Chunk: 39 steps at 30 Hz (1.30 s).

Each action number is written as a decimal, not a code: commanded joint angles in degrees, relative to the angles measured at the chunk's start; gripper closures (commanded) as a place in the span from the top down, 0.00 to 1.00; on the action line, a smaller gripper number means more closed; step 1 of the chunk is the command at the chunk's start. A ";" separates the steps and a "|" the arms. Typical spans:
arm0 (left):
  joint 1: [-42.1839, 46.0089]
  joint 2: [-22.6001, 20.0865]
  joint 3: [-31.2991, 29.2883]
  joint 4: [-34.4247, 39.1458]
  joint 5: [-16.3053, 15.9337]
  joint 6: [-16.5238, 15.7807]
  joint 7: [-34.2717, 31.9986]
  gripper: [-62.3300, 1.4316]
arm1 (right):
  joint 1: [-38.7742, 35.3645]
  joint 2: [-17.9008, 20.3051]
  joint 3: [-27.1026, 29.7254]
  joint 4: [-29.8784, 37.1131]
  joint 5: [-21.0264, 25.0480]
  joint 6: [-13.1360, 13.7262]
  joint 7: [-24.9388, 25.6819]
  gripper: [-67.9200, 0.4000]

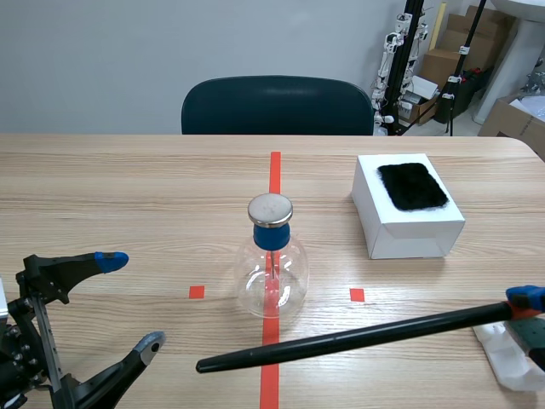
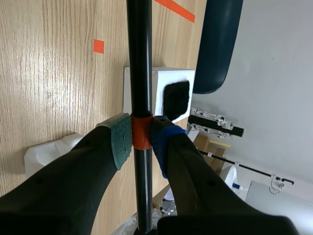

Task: Do the electroscope experiment. pick up the black charging rod

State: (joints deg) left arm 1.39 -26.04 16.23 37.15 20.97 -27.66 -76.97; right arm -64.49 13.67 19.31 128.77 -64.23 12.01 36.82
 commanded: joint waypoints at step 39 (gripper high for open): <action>-0.46 -0.35 -0.07 0.98 -0.76 -0.13 -1.05 1.00 | -0.11 -0.04 0.17 0.92 0.79 -0.42 -0.55 0.01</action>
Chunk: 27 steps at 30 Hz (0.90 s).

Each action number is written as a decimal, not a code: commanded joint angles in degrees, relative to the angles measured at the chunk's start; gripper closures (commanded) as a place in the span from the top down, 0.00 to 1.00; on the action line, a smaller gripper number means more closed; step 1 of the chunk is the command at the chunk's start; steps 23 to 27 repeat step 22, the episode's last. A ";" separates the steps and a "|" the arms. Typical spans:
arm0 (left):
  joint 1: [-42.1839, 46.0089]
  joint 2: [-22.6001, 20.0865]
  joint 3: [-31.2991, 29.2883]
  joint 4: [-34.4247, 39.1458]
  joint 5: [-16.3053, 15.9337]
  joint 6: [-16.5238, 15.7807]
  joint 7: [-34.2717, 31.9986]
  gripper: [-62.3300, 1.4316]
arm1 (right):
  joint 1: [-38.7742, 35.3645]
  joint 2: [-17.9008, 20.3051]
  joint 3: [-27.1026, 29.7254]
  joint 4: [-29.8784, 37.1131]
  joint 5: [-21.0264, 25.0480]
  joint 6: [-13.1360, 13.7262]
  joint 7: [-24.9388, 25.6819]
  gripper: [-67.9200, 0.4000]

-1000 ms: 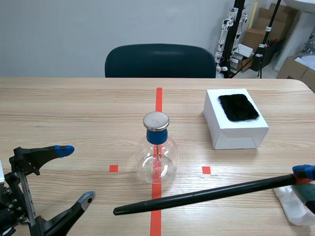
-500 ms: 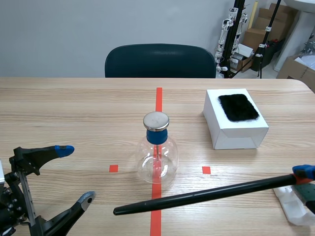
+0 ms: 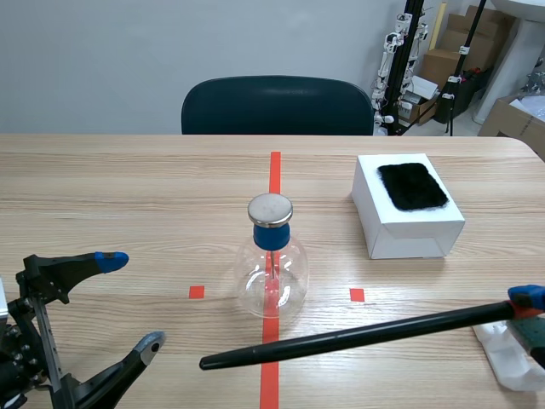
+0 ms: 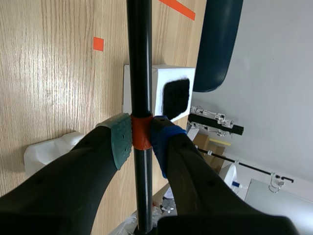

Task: Do the electroscope experiment. pick up the black charging rod

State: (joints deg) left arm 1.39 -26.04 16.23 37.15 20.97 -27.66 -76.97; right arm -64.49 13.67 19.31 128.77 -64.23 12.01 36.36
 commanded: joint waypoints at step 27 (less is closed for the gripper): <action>-0.46 -0.35 -0.07 0.98 -0.76 -0.13 -1.05 1.00 | -0.15 -0.04 -1.40 0.92 0.35 -0.44 -3.69 0.01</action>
